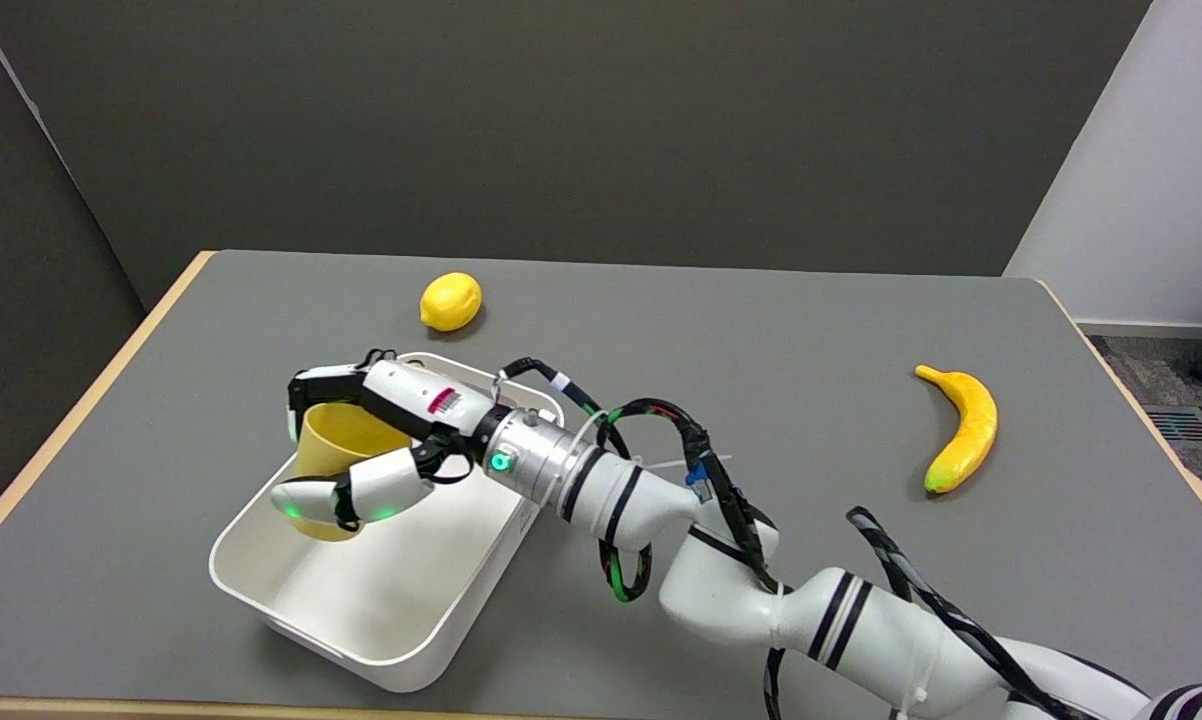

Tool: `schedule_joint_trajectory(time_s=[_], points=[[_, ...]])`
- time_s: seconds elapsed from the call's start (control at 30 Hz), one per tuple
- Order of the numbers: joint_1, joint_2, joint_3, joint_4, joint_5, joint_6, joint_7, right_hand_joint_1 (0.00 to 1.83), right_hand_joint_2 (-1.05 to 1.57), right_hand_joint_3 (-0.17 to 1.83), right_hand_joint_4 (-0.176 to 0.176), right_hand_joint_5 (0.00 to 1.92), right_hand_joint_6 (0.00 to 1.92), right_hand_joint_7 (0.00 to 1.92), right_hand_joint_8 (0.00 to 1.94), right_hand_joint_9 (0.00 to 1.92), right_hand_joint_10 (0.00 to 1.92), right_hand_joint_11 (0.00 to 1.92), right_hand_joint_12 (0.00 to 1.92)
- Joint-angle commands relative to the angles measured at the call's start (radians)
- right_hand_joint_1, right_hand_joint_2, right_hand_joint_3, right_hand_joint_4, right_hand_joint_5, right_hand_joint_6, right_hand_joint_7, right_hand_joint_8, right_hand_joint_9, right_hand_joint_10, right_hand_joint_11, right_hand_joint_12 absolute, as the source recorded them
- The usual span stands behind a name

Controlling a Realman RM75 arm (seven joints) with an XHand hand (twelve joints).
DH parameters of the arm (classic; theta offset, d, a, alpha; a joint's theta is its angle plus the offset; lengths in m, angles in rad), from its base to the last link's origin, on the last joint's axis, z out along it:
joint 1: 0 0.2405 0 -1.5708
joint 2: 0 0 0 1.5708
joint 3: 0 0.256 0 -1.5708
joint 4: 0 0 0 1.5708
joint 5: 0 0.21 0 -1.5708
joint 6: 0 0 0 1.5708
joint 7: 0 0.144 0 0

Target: Place the yellow cup in the white box.

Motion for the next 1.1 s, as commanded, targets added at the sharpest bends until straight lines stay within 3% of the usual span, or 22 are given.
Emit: schedule_joint_trajectory(time_s=[0.03,0.1,0.13,0.17,0.2,0.23,0.27,0.3,0.4,0.53,0.63,0.73,0.87,0.97,1.03,1.1], points=[[-0.007,-0.026,-0.003,-0.016,0.021,0.068,-0.263,0.89,0.77,0.86,-0.158,0.44,0.88,0.09,1.78,0.04,1.92,0.00,1.92],[-0.018,-0.020,0.005,-0.004,0.021,0.071,-0.263,0.65,0.70,0.86,-0.039,0.19,0.43,0.14,0.57,0.09,0.89,0.00,1.84],[-0.022,-0.015,0.006,0.003,0.021,0.071,-0.263,0.56,0.66,0.87,-0.004,0.10,0.28,0.10,0.21,0.07,0.45,0.00,1.53],[-0.024,-0.013,0.006,0.007,0.021,0.071,-0.263,0.50,0.62,0.90,0.011,0.04,0.20,0.02,0.05,0.01,0.10,0.00,1.01],[-0.026,-0.008,0.008,0.014,0.021,0.071,-0.263,0.51,0.61,0.84,0.020,0.02,0.13,0.00,0.01,0.00,0.01,0.00,0.61],[-0.031,-0.004,0.010,0.022,0.021,0.071,-0.263,0.55,0.61,0.76,0.026,0.01,0.06,0.00,0.00,0.00,0.00,0.00,0.26],[-0.033,-0.002,0.014,0.025,0.021,0.071,-0.263,0.57,0.60,0.74,0.032,0.00,0.02,0.00,0.00,0.00,0.00,0.00,0.08],[-0.042,0.001,0.022,0.034,0.021,0.071,-0.263,0.56,0.58,0.78,0.038,0.00,0.01,0.00,0.00,0.00,0.00,0.00,0.03],[-0.069,0.006,0.054,0.055,0.021,0.072,-0.263,0.57,0.61,0.63,0.046,0.00,0.00,0.00,0.00,0.00,0.00,0.00,0.00],[-0.109,0.016,0.133,0.096,0.021,0.121,-0.263,0.56,0.60,0.62,0.045,0.00,0.00,0.00,0.00,0.00,0.00,0.00,0.00],[-0.161,0.023,0.279,0.159,0.054,0.215,-0.281,0.55,0.61,0.62,0.044,0.00,0.00,0.00,0.00,0.00,0.00,0.00,0.00],[-0.225,0.054,0.443,0.221,0.249,0.291,-0.326,0.52,0.61,0.64,0.042,0.00,0.00,0.00,0.00,0.00,0.00,0.00,0.00],[-0.273,0.172,0.569,0.213,0.662,0.464,-0.357,0.43,0.64,0.71,0.029,0.00,0.00,0.00,0.00,0.00,0.00,0.00,0.00],[-0.280,0.304,0.555,0.148,0.995,0.670,-0.357,0.35,0.68,0.76,0.015,0.00,0.10,0.00,0.00,0.00,0.00,0.00,0.00],[-0.284,0.393,0.517,0.102,1.151,0.790,-0.346,0.36,0.63,0.90,0.004,0.00,0.09,0.00,0.00,0.00,0.00,0.00,0.00],[-0.292,0.484,0.462,0.059,1.294,0.908,-0.341,0.34,0.64,0.89,0.006,0.01,0.09,0.00,0.00,0.00,0.00,0.00,0.00]])
